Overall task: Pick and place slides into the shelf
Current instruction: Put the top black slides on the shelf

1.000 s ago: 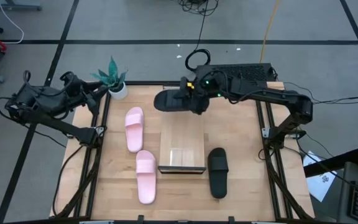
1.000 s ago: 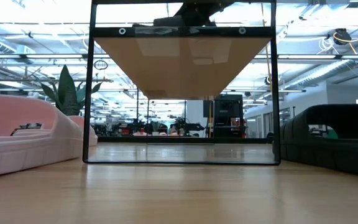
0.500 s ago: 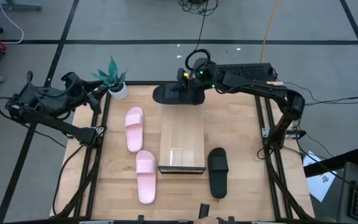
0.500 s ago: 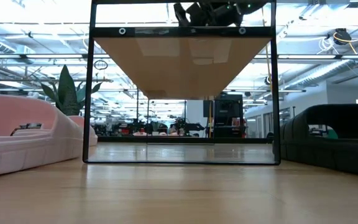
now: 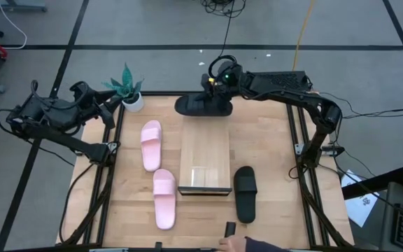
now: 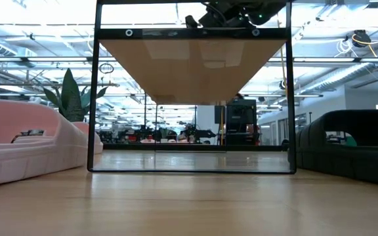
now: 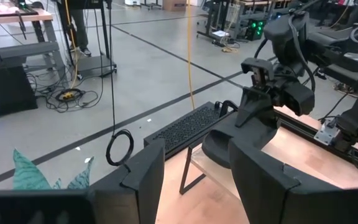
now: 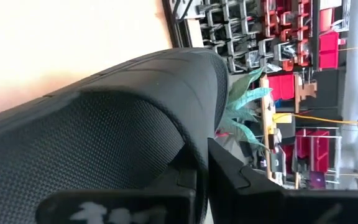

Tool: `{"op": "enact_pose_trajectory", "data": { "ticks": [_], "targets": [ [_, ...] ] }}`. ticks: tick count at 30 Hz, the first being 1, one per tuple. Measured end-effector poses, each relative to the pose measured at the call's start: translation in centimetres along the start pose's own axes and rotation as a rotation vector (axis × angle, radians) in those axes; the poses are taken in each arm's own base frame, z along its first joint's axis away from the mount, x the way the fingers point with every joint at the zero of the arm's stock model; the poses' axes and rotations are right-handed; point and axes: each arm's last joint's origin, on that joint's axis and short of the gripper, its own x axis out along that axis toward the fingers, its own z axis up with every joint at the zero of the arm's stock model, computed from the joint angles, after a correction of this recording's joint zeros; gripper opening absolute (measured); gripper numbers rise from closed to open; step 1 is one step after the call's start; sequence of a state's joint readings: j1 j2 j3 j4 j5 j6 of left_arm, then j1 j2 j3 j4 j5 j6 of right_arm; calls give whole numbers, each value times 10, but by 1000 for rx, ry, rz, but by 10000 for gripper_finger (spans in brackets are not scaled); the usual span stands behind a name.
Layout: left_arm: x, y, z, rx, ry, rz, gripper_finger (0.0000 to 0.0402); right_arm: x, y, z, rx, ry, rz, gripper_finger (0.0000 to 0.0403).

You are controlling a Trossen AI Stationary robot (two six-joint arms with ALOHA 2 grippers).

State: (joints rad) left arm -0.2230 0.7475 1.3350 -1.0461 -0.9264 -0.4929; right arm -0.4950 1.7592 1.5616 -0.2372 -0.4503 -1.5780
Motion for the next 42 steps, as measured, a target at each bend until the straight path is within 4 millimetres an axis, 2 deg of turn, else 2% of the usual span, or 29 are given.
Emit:
{"op": "enact_pose_trajectory", "data": {
  "ticks": [11,21,42],
  "targets": [
    [0,2,1,-8,-34,62,182,-2,4,-5,0,-40,27,4],
    [1,0,1,-5,-30,63,182,21,22,-16,11,-13,86,4],
    [2,-1,1,0,-27,64,182,23,22,-11,11,0,87,5]
  ]
}}
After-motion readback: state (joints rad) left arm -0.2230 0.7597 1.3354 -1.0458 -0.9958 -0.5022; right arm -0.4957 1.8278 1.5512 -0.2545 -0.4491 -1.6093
